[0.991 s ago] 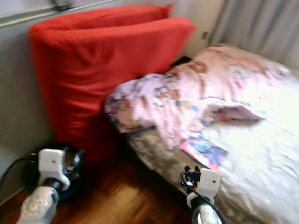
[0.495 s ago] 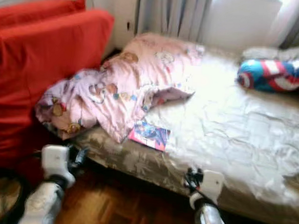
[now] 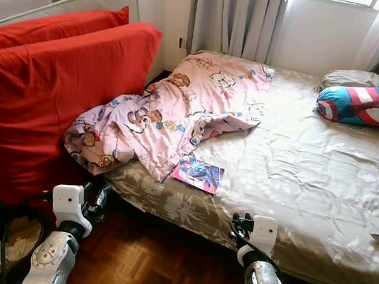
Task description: Clean up the room
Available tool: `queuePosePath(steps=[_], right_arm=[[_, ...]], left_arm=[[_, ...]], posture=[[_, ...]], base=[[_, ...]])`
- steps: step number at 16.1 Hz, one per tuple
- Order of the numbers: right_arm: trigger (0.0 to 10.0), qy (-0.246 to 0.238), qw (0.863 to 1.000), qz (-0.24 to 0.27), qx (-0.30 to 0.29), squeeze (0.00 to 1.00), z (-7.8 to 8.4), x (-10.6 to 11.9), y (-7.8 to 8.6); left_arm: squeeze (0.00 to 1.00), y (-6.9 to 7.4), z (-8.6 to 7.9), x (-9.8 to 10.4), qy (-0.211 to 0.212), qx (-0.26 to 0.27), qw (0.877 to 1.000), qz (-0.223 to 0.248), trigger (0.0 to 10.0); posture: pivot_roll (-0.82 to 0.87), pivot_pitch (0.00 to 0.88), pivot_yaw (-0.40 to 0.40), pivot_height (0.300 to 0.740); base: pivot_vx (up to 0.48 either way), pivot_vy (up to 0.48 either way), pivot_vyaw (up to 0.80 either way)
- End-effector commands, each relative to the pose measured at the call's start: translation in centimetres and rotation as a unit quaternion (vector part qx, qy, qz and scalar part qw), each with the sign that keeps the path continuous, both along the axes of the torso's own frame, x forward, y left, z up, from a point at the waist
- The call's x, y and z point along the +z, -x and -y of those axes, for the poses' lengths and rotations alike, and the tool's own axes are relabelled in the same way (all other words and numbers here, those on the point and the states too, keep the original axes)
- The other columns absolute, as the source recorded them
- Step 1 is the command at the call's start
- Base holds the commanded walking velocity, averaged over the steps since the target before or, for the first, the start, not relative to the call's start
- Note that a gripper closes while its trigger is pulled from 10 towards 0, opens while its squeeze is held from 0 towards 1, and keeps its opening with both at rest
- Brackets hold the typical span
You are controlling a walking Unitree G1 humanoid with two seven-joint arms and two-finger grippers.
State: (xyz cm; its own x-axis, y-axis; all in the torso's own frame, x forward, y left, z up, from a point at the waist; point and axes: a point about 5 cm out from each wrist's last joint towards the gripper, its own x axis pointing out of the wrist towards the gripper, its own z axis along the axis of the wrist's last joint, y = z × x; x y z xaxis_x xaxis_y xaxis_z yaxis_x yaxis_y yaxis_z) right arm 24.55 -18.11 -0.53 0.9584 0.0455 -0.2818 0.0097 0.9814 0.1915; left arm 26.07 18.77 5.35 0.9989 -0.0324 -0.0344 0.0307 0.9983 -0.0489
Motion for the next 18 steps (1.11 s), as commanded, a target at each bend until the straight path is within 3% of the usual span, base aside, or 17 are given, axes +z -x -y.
queuePosePath(steps=[1, 3, 18], right_arm=[[10.0, 0.005, 1.0, 0.007, 0.011, 0.0, -0.02, 0.18, -0.2], [10.0, -0.003, 1.0, 0.001, 0.014, 0.0, -0.15, -0.17, 0.04], [10.0, -0.012, 1.0, 0.0, 0.027, 0.0, -0.43, -0.56, -0.12]], left_arm=[[0.0, 0.08, -0.28, -0.28, 0.0, 0.004, 1.0, -0.009, 10.0], [0.0, 0.01, -0.26, -0.19, 0.0, 0.002, 1.0, -0.008, 10.0], [0.0, -0.09, 0.13, -0.02, 0.003, -0.008, 1.0, -0.003, 10.0]], posture=[[-0.02, 0.014, -0.035, 0.74], [-0.02, 0.014, -0.034, 0.74], [-0.02, 0.0, -0.028, 0.74]], base=[[0.0, 0.0, 0.8], [0.251, 0.0, 0.66], [0.305, 0.0, 0.0]])
